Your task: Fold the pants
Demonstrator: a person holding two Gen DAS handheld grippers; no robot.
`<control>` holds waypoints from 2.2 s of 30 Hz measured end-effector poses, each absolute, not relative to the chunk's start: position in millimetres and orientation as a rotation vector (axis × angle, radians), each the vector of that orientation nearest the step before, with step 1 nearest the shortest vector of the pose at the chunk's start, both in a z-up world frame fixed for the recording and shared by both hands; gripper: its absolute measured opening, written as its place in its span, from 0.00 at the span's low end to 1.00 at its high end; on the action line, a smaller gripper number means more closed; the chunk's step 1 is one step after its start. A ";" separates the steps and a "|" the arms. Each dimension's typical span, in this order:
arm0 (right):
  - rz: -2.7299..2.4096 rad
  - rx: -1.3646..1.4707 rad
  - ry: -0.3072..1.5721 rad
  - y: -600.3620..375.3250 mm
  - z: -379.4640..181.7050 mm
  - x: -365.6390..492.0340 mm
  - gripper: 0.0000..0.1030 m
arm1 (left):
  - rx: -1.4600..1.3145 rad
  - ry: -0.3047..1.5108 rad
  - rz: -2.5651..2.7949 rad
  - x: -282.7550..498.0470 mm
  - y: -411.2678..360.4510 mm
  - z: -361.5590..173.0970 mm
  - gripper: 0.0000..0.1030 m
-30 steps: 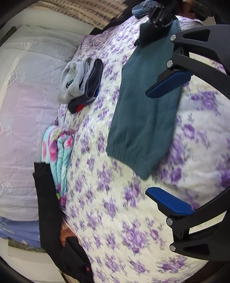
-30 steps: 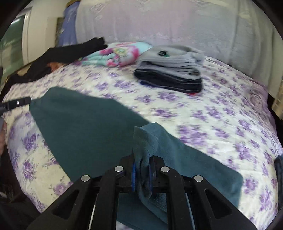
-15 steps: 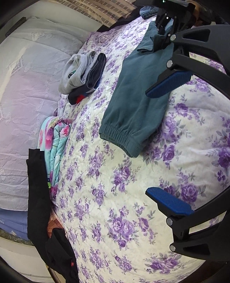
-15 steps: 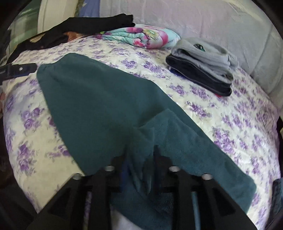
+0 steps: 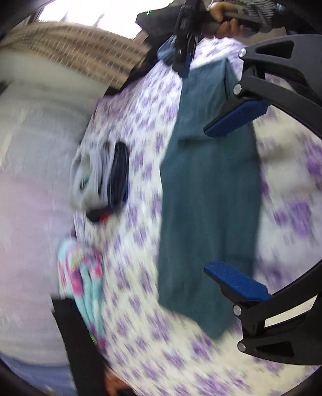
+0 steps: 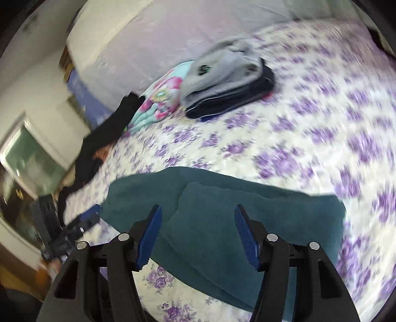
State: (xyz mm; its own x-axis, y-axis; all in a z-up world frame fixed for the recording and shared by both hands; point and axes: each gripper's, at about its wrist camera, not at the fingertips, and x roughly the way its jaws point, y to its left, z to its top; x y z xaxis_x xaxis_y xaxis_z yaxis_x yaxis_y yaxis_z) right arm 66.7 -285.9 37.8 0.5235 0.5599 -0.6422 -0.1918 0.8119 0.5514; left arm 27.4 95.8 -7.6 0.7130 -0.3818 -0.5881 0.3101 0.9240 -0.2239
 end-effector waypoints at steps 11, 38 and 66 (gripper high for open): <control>0.345 0.637 0.953 -353.0 2.3 43.7 0.59 | 0.050 0.889 -0.671 64.7 -43.0 -56.7 0.96; 0.342 0.537 0.946 -353.8 -1.6 40.8 0.65 | 0.170 0.955 -0.227 78.3 32.0 -58.8 0.95; 0.628 0.178 0.934 -212.0 22.8 67.6 0.73 | -0.582 0.853 -0.107 53.1 233.7 -56.5 0.95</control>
